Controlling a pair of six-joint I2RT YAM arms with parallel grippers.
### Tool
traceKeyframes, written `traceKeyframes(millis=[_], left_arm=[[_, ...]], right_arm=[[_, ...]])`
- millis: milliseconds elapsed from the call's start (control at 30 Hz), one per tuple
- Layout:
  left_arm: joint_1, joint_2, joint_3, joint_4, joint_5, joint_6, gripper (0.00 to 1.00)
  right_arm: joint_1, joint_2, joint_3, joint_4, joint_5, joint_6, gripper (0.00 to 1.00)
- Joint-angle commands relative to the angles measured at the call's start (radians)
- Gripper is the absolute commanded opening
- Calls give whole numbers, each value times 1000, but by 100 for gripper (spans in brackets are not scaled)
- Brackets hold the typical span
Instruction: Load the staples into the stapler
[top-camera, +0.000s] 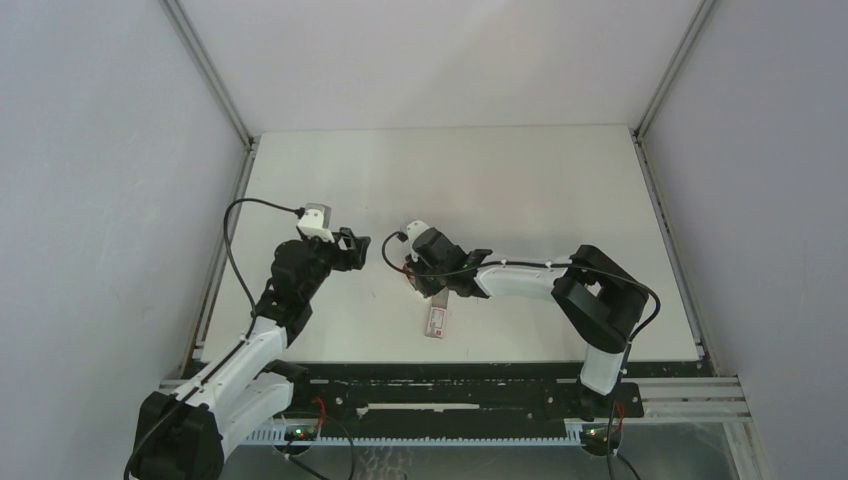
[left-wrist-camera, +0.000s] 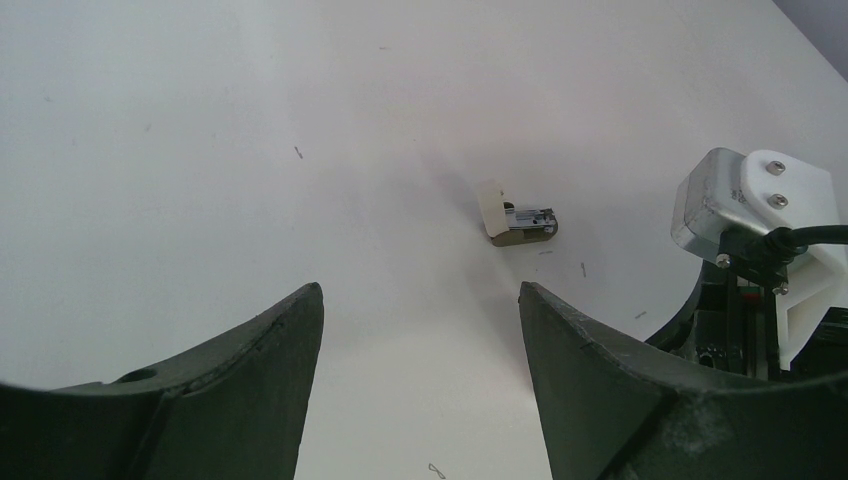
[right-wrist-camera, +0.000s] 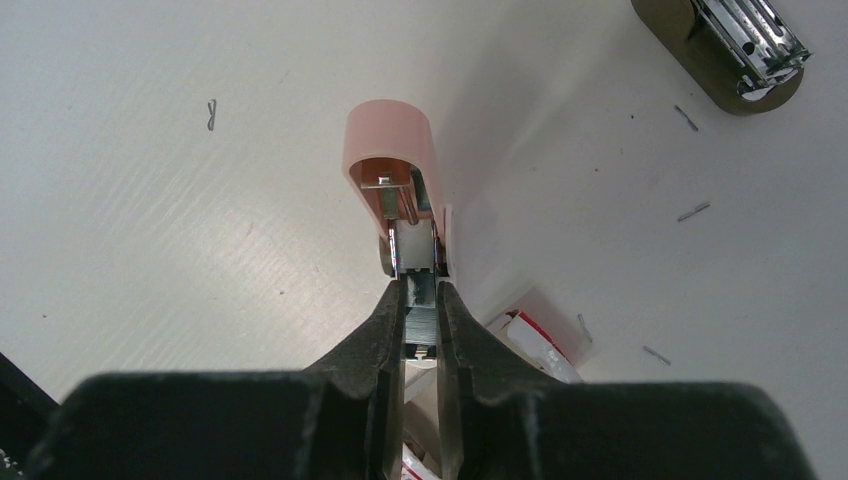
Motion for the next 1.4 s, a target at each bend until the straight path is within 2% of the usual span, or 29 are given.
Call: traceKeyframes(millis=[0,633,1367], left_arm=[[5,-12,-15,32,-16,-14,76],[5,-16,-16,29,-18,-13,76],[5,-19,-16,29,-20,-13,76]], right_arm=[[9,5,51,36,-2,2,8],[9,33,58,23,4,0,8],[-3,46,58,2,-20,-76,7]])
